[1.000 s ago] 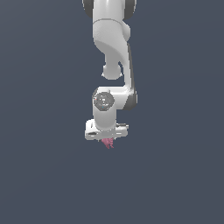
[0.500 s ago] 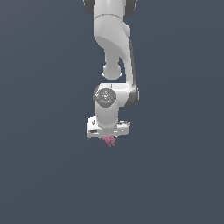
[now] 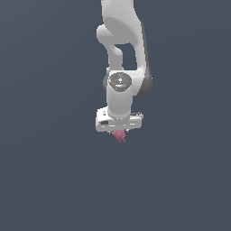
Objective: Pick up the object and move it to a goal position.
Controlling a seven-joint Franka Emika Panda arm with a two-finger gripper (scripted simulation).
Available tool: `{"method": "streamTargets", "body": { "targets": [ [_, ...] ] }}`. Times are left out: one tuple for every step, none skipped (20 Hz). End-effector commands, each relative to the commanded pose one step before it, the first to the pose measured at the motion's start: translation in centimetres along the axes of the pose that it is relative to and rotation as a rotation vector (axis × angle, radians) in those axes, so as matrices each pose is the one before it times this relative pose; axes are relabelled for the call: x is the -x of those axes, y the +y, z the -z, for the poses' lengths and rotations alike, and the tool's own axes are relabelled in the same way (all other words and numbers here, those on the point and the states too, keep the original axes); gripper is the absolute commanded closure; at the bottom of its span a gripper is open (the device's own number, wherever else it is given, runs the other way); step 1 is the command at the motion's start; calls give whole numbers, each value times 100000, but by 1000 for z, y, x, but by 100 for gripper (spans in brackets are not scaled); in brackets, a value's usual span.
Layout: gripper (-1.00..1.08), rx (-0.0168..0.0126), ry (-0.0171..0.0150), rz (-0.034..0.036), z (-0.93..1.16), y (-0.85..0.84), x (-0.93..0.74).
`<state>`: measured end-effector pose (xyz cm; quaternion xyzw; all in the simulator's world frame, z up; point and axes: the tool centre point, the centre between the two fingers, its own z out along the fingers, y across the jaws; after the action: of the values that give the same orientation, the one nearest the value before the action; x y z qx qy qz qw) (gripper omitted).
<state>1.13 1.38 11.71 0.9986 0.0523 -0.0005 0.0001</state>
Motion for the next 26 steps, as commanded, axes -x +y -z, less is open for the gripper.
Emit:
{"method": "streamTargets", "body": {
  "targets": [
    [108, 17, 119, 70, 2050, -1407, 804],
    [108, 48, -5, 8, 883, -613, 352],
    [108, 0, 0, 0, 898, -610, 356],
    [108, 0, 0, 0, 901, -610, 353],
    [108, 49, -2, 3, 890, -612, 344],
    [108, 0, 0, 0, 879, -594, 335],
    [108, 0, 0, 0, 857, -578, 323],
    [108, 0, 0, 0, 824, -555, 309],
    [108, 0, 0, 0, 788, -529, 294],
    [108, 49, 0, -2, 752, -514, 279],
    [108, 0, 0, 0, 722, -485, 261],
    [108, 0, 0, 0, 691, -466, 241],
    [108, 0, 0, 0, 658, -446, 221],
    [108, 0, 0, 0, 622, -423, 202],
    [108, 0, 0, 0, 579, -395, 186],
    [108, 0, 0, 0, 531, -361, 169],
    [108, -47, -1, -12, 480, -307, 152],
    [108, 0, 0, 0, 423, -288, 134],
    [108, 0, 0, 0, 366, -250, 114],
    [108, 0, 0, 0, 308, -211, 93],
    [108, -49, -2, -4, 250, -156, 70],
    [108, 0, 0, 0, 188, -132, 48],
    [108, 0, 0, 0, 128, -93, 25],
    [108, 0, 0, 0, 66, -53, 1],
    [108, -48, -1, -8, 6, 5, -24],
    [108, 0, 0, 0, -59, 29, -48]
  ]
}}
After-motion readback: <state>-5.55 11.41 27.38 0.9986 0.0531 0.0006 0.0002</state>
